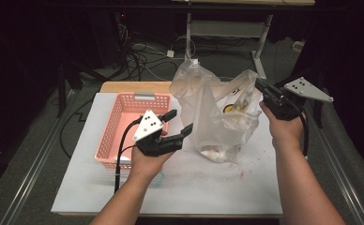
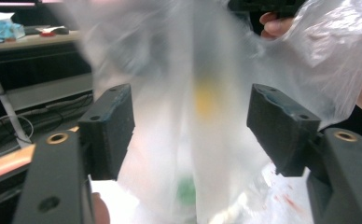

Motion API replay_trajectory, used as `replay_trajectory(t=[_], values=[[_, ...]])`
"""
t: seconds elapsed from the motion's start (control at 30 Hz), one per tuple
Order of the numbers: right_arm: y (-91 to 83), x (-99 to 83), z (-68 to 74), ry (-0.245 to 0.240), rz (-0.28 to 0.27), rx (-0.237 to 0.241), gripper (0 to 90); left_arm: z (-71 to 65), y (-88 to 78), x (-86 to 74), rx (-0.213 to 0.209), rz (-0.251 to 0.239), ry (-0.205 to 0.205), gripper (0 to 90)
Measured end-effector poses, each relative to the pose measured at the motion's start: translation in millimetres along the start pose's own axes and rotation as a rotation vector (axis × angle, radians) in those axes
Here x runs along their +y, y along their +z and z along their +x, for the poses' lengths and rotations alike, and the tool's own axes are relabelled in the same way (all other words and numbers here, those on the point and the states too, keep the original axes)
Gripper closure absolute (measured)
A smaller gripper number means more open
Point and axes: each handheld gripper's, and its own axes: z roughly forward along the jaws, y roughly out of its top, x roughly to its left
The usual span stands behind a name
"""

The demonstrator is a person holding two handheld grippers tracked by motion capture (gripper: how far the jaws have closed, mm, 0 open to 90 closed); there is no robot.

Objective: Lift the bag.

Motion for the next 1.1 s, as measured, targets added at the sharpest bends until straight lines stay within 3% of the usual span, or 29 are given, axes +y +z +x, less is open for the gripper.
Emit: replay_trajectory(t=[0.1,0.23,0.43,0.6,0.87,1.1], values=[[-1.8,0.1,0.3,-0.008,0.004,0.000,89.4,0.0,-8.3,-10.0,0.006,0.010,-0.008,29.1],[-3.6,0.7,2.8,-0.010,0.003,0.016,86.8,-2.1,-1.7,-30.2,-0.017,0.108,-0.043,22.1],[-11.6,-0.3,7.6,-0.004,0.006,0.049,70.3,-12.8,7.4,-49.1,-0.034,0.188,-0.025,13.7],[-24.4,-1.3,10.9,-0.015,0.002,0.077,57.9,-19.0,17.3,-60.0,-0.039,0.238,-0.044,1.2],[-47.5,1.5,16.0,-0.032,-0.019,0.092,37.9,-25.3,21.8,-68.7,-0.040,0.265,-0.032,0.0],[-63.2,-3.7,15.1,-0.036,-0.008,0.067,21.8,-24.5,19.9,-71.7,-0.027,0.256,-0.040,0.0]])
